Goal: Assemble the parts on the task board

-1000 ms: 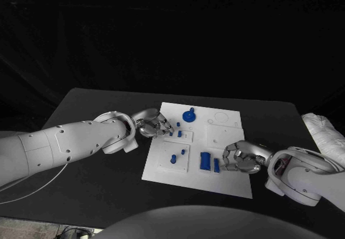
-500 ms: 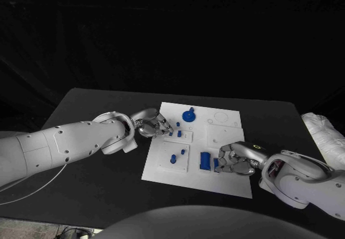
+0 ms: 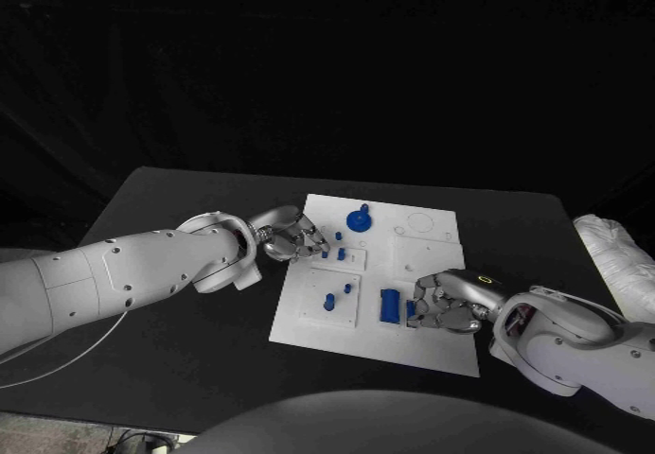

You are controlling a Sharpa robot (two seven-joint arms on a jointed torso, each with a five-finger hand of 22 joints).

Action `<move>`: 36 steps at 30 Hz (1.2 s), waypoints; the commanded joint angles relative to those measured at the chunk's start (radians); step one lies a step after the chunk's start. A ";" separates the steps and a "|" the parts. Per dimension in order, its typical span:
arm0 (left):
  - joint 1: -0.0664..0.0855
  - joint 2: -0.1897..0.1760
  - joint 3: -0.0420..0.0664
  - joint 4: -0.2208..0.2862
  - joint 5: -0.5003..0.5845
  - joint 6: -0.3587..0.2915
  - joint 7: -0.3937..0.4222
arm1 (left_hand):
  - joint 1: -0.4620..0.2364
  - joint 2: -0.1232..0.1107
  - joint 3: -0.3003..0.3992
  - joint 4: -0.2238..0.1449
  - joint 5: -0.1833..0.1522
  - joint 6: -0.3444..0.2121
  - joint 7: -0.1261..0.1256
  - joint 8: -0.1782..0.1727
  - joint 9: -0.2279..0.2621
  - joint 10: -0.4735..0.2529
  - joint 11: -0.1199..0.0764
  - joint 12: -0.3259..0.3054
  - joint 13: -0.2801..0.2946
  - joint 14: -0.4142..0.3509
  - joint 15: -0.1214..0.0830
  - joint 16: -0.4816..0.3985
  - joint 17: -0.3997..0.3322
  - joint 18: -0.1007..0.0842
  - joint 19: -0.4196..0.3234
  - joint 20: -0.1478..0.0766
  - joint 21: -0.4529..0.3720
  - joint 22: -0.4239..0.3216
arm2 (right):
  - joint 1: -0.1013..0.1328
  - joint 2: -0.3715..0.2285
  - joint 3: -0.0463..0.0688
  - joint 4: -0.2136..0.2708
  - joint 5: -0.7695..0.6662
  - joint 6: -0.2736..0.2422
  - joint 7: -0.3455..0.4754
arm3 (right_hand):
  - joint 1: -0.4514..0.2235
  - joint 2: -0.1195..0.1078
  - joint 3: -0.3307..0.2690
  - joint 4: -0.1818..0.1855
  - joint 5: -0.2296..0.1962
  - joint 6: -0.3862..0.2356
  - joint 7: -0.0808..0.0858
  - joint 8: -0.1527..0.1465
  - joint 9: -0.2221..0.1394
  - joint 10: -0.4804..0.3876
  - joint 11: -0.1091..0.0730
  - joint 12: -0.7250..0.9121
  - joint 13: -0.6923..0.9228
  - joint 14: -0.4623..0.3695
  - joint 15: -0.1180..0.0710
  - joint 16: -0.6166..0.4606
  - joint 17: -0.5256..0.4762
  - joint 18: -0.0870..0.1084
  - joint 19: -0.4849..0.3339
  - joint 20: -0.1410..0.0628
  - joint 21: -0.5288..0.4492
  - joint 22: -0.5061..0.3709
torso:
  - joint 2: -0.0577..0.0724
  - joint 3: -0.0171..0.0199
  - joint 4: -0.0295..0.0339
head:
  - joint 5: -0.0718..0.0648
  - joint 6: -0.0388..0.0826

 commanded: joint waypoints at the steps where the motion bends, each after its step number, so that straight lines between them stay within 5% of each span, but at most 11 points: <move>1: 0.000 0.003 0.001 0.002 0.000 0.005 0.007 | 0.000 -0.012 0.006 -0.001 0.006 0.008 0.002 0.006 0.001 0.005 -0.001 -0.002 0.000 -0.009 0.001 -0.004 -0.002 0.019 -0.007 -0.002 -0.004 0.154 | -0.002 0.003 0.000 -0.002 -0.022 0.002 -0.020 | 0.011 0.001 0.003 -0.001 0.008 -0.016 -0.001 -0.008 -0.003 0.107 -0.007 0.004 0.263 0.102 -0.006 0.003 0.263 -0.010 -0.001 -0.006 -0.005 0.145 | 0.000 -0.0002 -0.0003 | -0.001 0.000; 16: 0.000 0.003 0.001 0.003 0.000 0.004 0.008 | 0.000 -0.013 0.007 -0.001 0.006 0.008 0.002 0.006 0.001 0.006 -0.001 -0.002 0.000 -0.010 0.001 -0.005 -0.002 0.020 -0.008 -0.001 -0.005 0.154 | -0.002 0.010 0.000 -0.007 -0.022 -0.034 -0.037 | 0.019 0.006 0.005 -0.002 0.009 -0.034 0.000 -0.017 -0.006 0.107 -0.006 0.004 0.263 0.102 -0.006 0.003 0.263 -0.007 -0.006 -0.006 -0.021 0.141 | -0.001 -0.0001 -0.0003 | 0.002 0.000; 22: 0.000 0.002 0.001 0.004 0.000 0.001 0.012 | 0.000 -0.013 0.007 -0.001 0.006 0.008 0.002 0.006 0.001 0.006 -0.001 -0.002 0.000 -0.010 0.001 -0.005 -0.002 0.020 -0.008 -0.001 -0.005 0.154 | -0.002 0.008 0.000 -0.005 -0.007 -0.050 -0.027 | 0.006 0.006 -0.007 0.015 -0.021 -0.056 0.003 -0.026 -0.010 0.107 -0.003 0.004 0.263 0.102 -0.004 0.003 0.263 -0.007 -0.007 -0.004 -0.022 0.140 | 0.000 -0.0001 -0.0003 | 0.002 0.000; 26: 0.000 -0.002 0.001 0.007 0.001 -0.023 0.033 | -0.001 -0.014 0.008 -0.001 0.006 0.009 0.002 0.007 0.001 0.008 0.000 -0.003 0.000 -0.011 0.002 -0.006 -0.003 0.020 -0.009 -0.001 -0.007 0.153 | -0.002 -0.001 0.000 0.002 0.018 -0.111 0.007 | -0.037 -0.003 -0.039 0.058 -0.096 -0.075 0.005 -0.044 -0.024 0.107 -0.001 0.004 0.263 0.102 -0.002 0.003 0.263 -0.008 -0.004 -0.003 -0.015 0.142 | -0.001 -0.0002 0.0000 | 0.005 0.000; 31: 0.000 -0.024 0.001 0.035 0.019 -0.086 0.087 | -0.031 -0.024 0.003 0.005 -0.002 0.008 0.002 0.008 0.002 0.011 0.002 -0.006 -0.001 -0.011 0.005 -0.008 -0.007 0.020 -0.010 0.003 -0.009 0.153 | 0.011 -0.030 0.000 0.023 0.118 -0.225 0.100 | -0.090 -0.016 -0.074 0.129 -0.104 -0.059 0.001 -0.057 -0.043 0.107 -0.004 0.004 0.263 0.102 -0.004 0.003 0.263 -0.011 0.002 -0.004 0.003 0.147 | -0.003 -0.0004 0.0000 | 0.004 0.000; 36: 0.010 -0.067 0.003 0.096 0.083 -0.182 0.170 | -0.087 -0.034 -0.013 0.005 -0.022 0.007 -0.004 0.008 0.001 0.027 -0.001 -0.002 0.002 -0.023 0.007 -0.016 -0.014 0.027 -0.029 0.006 -0.047 0.143 | 0.092 -0.062 0.001 0.045 0.388 -0.283 0.275 | -0.102 0.003 -0.110 0.223 -0.096 -0.023 -0.002 -0.100 -0.103 0.107 -0.007 0.004 0.263 0.099 -0.005 -0.003 0.254 0.001 -0.033 -0.004 -0.071 0.129 | -0.018 -0.0017 -0.0045 | 0.011 0.000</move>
